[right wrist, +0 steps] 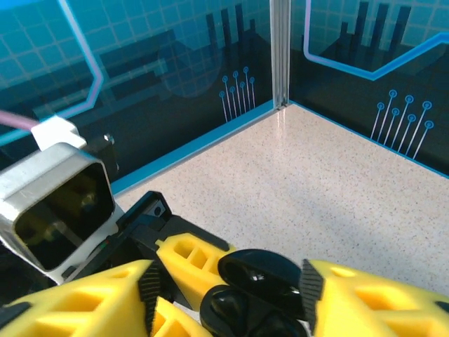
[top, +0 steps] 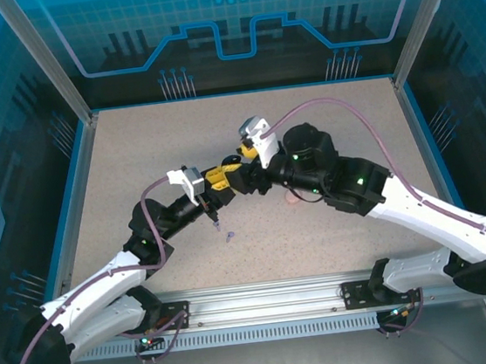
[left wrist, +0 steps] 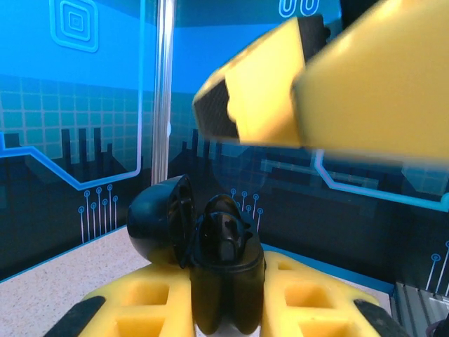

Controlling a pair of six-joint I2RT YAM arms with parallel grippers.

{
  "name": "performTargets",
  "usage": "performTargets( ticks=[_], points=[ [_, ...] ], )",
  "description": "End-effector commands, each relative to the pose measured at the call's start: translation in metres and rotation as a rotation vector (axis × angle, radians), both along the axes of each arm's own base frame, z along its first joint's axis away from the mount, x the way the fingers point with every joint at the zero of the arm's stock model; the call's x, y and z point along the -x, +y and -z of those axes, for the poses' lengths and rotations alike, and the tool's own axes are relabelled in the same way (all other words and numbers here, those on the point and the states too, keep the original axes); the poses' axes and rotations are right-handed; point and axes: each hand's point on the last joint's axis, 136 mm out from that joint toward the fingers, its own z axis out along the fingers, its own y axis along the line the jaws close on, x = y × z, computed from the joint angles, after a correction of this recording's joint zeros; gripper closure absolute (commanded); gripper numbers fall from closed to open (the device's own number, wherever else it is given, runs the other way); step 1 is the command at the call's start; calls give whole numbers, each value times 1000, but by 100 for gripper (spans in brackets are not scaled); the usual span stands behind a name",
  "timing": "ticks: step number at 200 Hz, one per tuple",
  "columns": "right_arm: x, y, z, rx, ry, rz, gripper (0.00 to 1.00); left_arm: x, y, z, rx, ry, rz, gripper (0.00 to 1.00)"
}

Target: Insert the wireless bluetooth earbuds into the charging case

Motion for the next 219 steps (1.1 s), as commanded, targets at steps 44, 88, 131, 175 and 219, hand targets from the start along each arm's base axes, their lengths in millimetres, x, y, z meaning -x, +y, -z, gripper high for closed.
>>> performTargets(
  ticks=[44, 88, 131, 175, 219],
  points=[
    [-2, -45, -1, -106, 141, -96, 1, 8, -3, -12, -5, -56, 26, 100],
    [4, -20, 16, -182, 270, -285, 0, 10, -7, -12, -8, -51, 61, 100],
    [-3, 3, 25, -196, 361, -352, 2, 11, -9, -13, -3, -45, 74, 100],
    [6, 14, 15, -211, 385, -426, 13, 9, -9, -11, -7, -38, 64, 100],
    [13, 8, 6, -210, 365, -435, 23, 5, -8, -8, -16, -23, 44, 100]
  ],
)
